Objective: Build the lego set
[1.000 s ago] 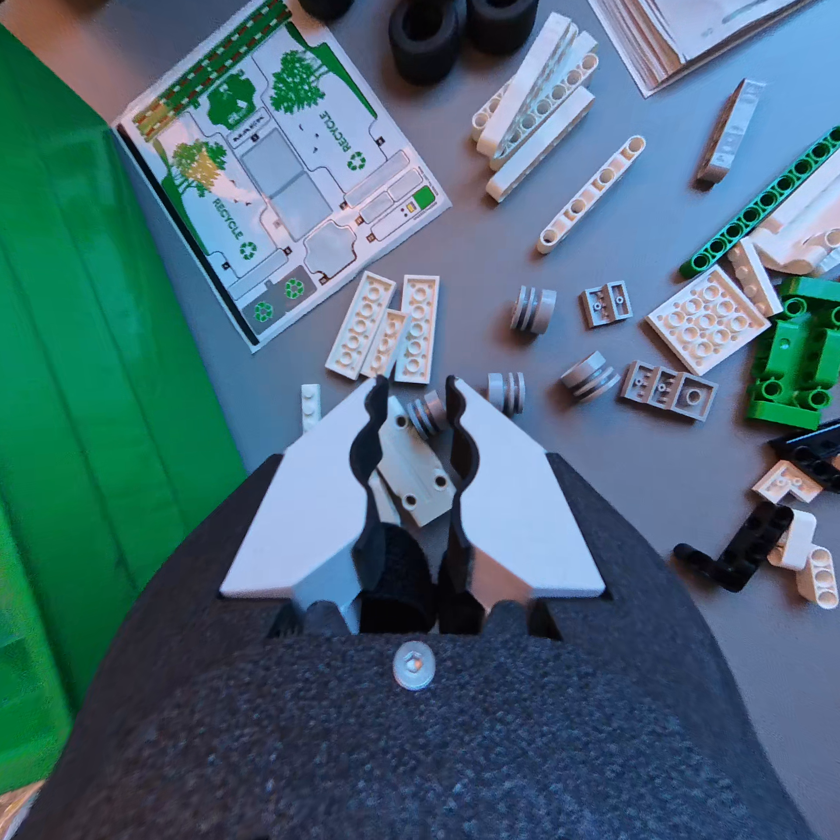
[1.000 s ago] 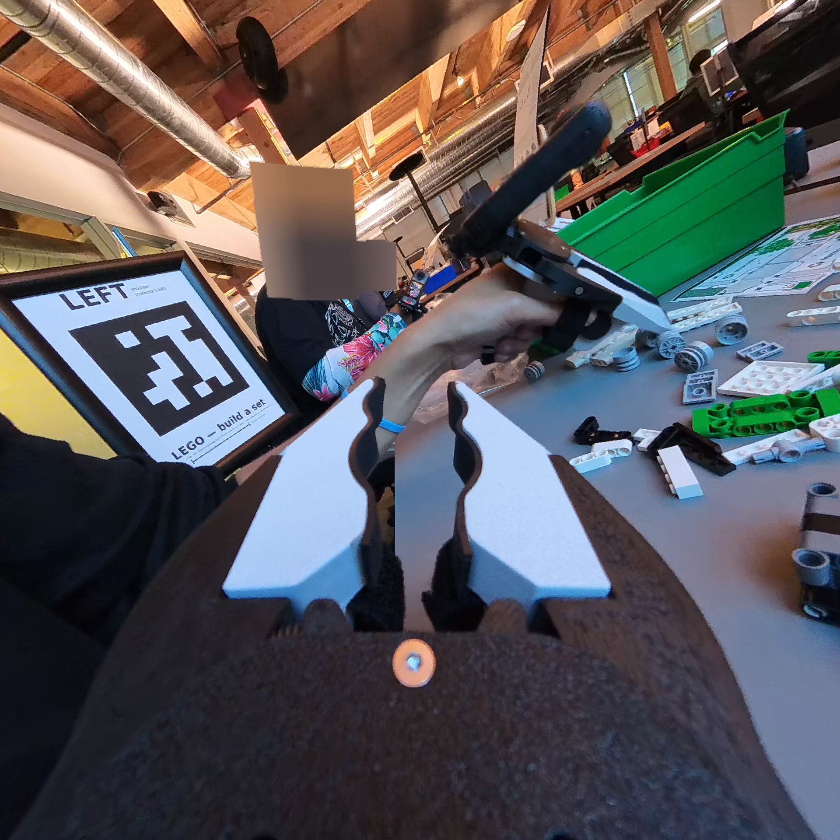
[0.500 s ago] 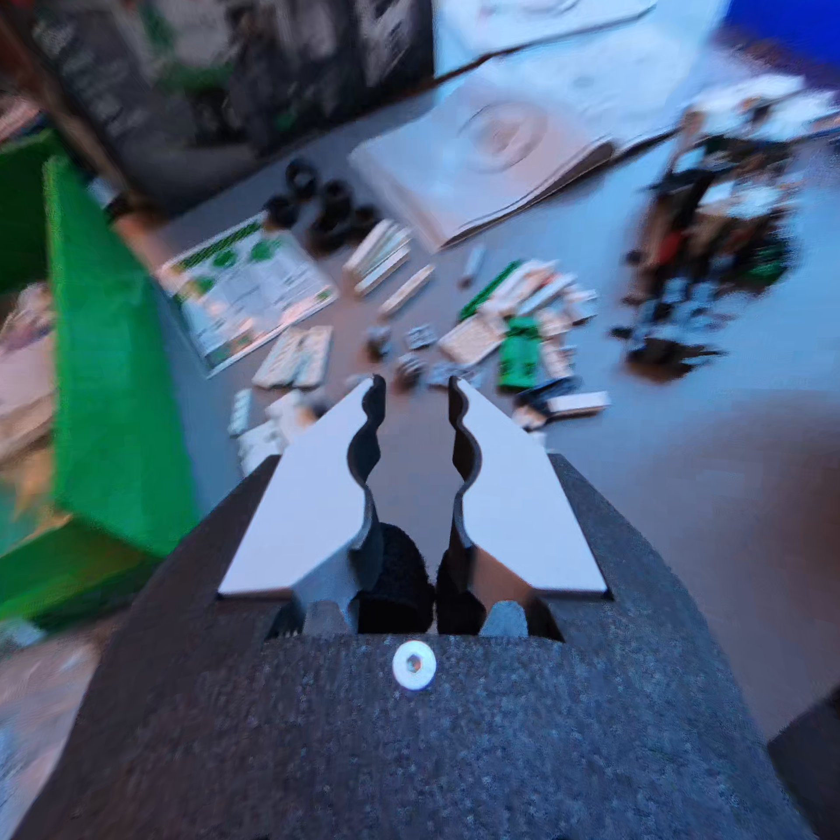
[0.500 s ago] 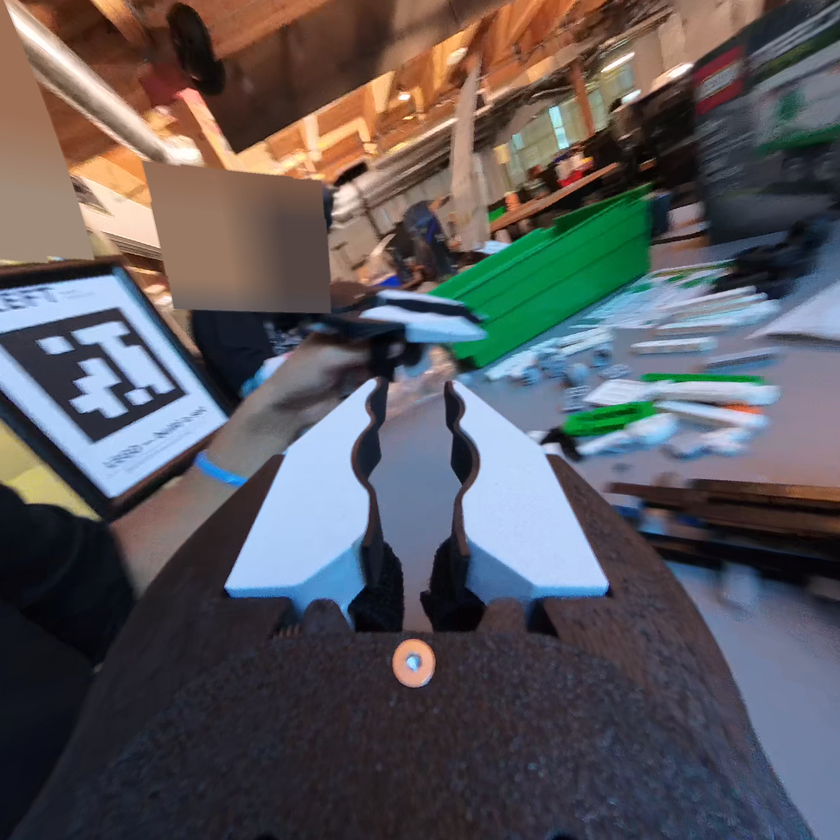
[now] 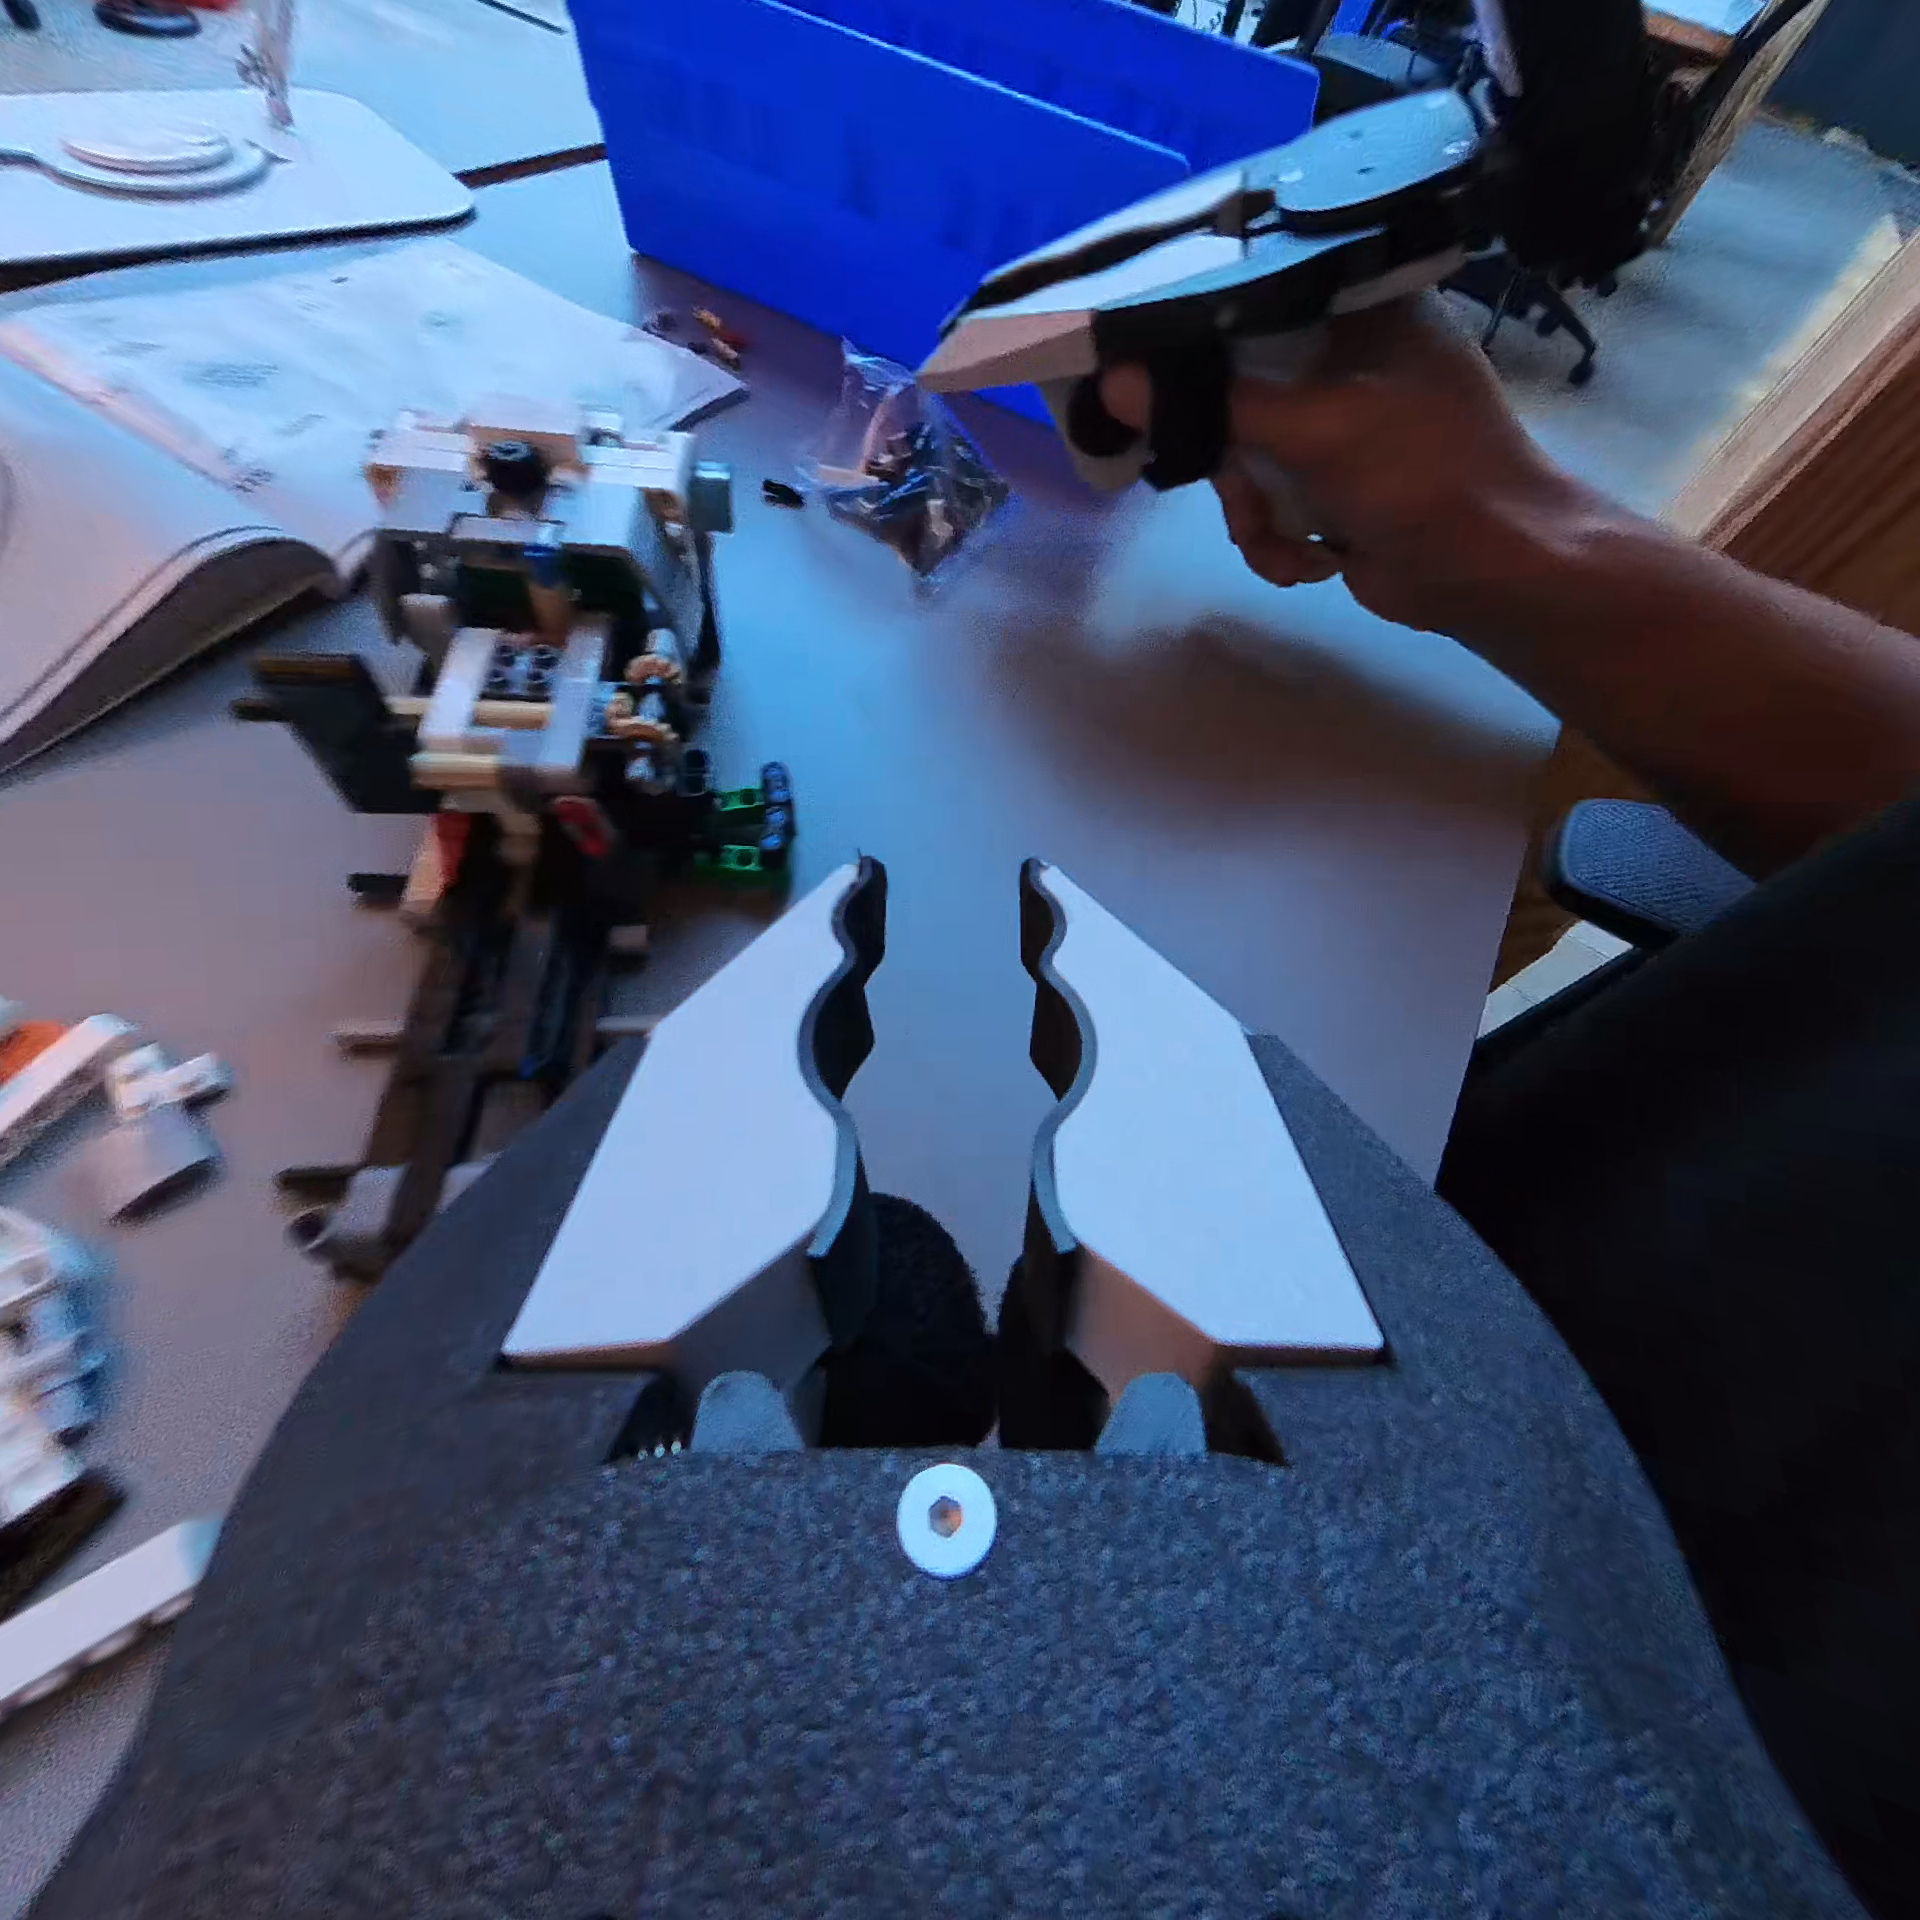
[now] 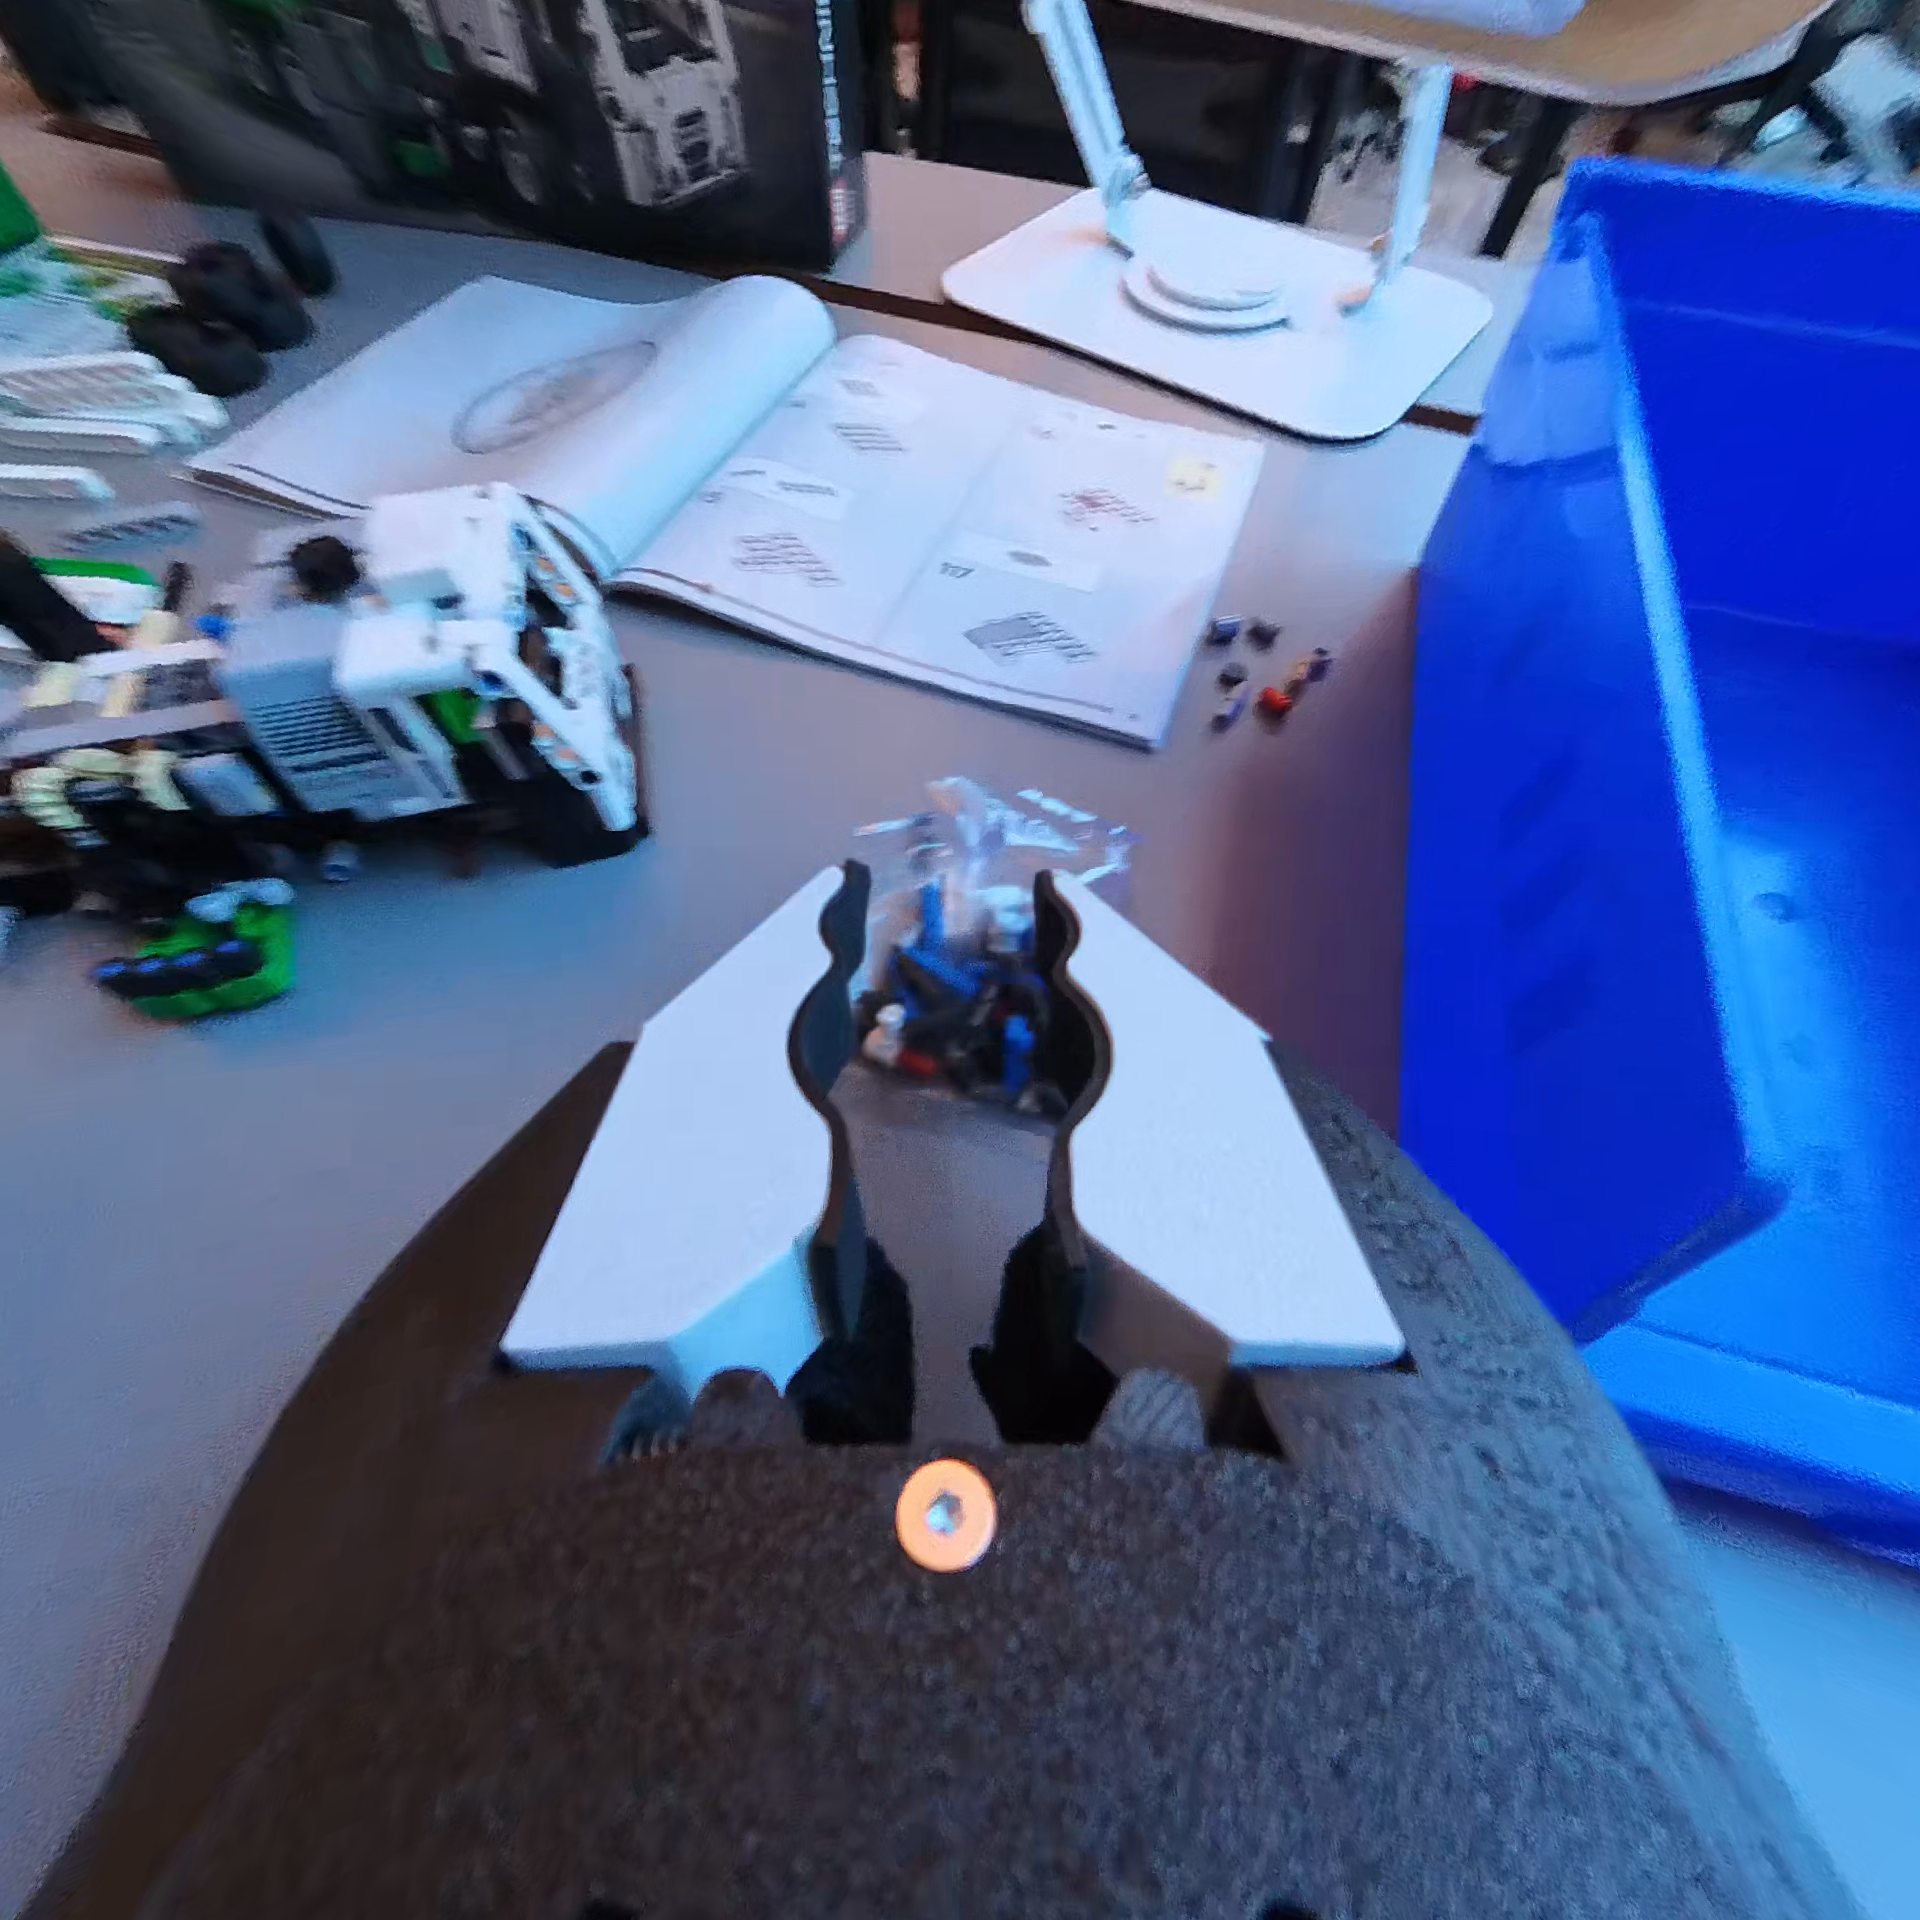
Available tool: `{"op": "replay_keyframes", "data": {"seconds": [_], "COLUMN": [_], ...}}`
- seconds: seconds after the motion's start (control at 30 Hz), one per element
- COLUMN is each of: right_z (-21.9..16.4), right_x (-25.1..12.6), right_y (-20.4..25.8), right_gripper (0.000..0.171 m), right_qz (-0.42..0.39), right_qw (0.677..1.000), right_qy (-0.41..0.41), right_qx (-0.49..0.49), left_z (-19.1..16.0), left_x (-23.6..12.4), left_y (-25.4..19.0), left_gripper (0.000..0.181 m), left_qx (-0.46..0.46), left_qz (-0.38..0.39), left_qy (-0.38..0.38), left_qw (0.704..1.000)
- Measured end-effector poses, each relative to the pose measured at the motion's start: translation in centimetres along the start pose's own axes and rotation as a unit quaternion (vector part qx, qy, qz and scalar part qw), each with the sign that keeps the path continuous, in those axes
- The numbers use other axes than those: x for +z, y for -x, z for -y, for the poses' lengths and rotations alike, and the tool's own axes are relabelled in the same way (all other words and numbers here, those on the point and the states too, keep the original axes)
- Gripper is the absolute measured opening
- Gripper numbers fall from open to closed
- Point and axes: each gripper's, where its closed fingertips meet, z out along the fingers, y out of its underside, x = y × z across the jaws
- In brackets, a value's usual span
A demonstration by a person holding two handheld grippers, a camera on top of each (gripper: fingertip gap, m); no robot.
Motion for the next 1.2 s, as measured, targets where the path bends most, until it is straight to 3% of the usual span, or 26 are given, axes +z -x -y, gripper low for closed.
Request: {"op": "replay_keyframes", "data": {"seconds": [0.1,0.17,0.23,0.4,0.6,0.73,0.8,0.93,1.13,1.2], "right_z": [-1.3,-1.9,-2.2,-2.5,-2.9,-2.8,-2.8,-2.5,-2.4,-2.3], "right_x": [1.6,1.9,1.4,-1.9,-4.8,-5.2,-5.0,-4.6,-4.1,-4.1], "right_y": [-0.7,0.0,-0.3,0.6,0.8,0.4,0.3,0.8,1.1,1.3], "right_gripper": [0.031,0.009,0.000,0.000,0.000,0.000,0.000,0.000,0.000,0.000], "right_qz": [-0.002,0.031,0.027,0.059,0.080,0.096,0.104,0.124,0.140,0.145], "right_qw": [0.999,0.998,0.998,0.997,0.995,0.992,0.992,0.990,0.987,0.986], "right_qy": [0.042,0.057,0.059,0.038,-0.009,-0.017,-0.010,-0.003,0.007,0.006], "right_qx": [-0.021,-0.025,-0.026,0.034,0.063,0.076,0.076,0.067,0.077,0.079], "left_z": [-0.1,0.0,0.3,0.8,1.3,2.5,3.2,3.5,3.5,3.5], "left_x": [1.9,3.0,4.5,9.5,13.9,14.8,14.9,15.3,15.8,16.1], "left_y": [-1.8,-2.6,-3.0,-1.9,-3.0,-3.4,-3.4,-2.7,-3.0,-2.9], "left_gripper": [0.024,0.024,0.024,0.025,0.029,0.031,0.031,0.031,0.021,0.001], "left_qx": [0.004,0.003,-0.007,-0.007,0.025,0.158,0.275,0.482,0.628,0.648], "left_qz": [-0.005,-0.007,-0.002,0.042,0.020,0.047,0.083,0.152,0.181,0.182], "left_qy": [0.013,0.021,0.030,0.064,0.092,0.084,0.077,0.093,0.090,0.088], "left_qw": [1.000,1.000,1.000,0.997,0.995,0.983,0.955,0.858,0.752,0.735]}}
